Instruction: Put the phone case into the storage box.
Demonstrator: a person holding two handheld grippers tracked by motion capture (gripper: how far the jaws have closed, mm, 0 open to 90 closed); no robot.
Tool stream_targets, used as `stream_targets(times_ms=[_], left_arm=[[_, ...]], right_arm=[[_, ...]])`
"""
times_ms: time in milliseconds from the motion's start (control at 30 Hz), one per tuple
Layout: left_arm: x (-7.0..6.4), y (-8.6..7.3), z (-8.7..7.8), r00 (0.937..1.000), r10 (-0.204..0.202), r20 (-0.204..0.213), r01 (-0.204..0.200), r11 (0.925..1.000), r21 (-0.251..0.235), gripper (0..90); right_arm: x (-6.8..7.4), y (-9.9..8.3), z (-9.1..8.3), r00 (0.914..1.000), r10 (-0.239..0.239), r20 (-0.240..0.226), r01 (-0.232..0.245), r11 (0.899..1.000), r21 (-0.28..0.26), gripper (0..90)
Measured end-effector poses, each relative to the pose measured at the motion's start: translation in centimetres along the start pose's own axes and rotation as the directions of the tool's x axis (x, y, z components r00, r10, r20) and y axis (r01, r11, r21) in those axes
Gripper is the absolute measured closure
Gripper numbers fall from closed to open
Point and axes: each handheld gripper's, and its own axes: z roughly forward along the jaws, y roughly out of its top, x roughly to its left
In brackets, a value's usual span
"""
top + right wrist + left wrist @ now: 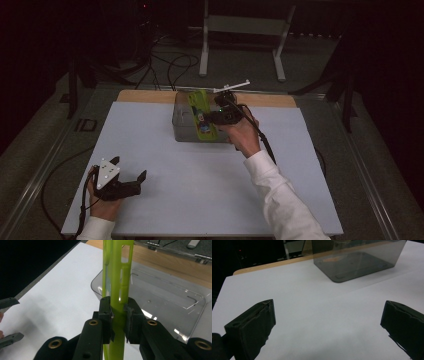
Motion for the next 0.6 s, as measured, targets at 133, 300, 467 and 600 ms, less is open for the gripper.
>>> stream_targets(times_ms=[133, 300, 467, 600], left_arm=[[-0.1, 0.0, 0.0, 1.0, 0.003, 0.001, -0.003, 1.0, 0.0, 0.0], [0.0, 0.0, 0.0, 1.0, 0.002, -0.002, -0.002, 1.0, -0.002, 0.0], [-0.1, 0.0, 0.0, 1.0, 0.004, 0.0, -0.004, 1.0, 0.0, 0.0], [-0.1, 0.0, 0.1, 1.0, 0.003, 0.001, -0.003, 1.0, -0.001, 0.0]], right_arm=[[-0.3, 0.5, 0.1, 0.9999, 0.014, 0.008, -0.014, 1.0, 0.0, 78.2], [-0.8, 1.0, 0.3, 0.9993, 0.035, 0.013, -0.035, 0.999, 0.006, 78.1], [-1.2, 1.5, 0.3, 0.9986, 0.051, 0.014, -0.051, 0.999, 0.004, 78.2], [-1.5, 1.8, 0.3, 0.9978, 0.062, 0.02, -0.062, 0.998, 0.004, 78.2]])
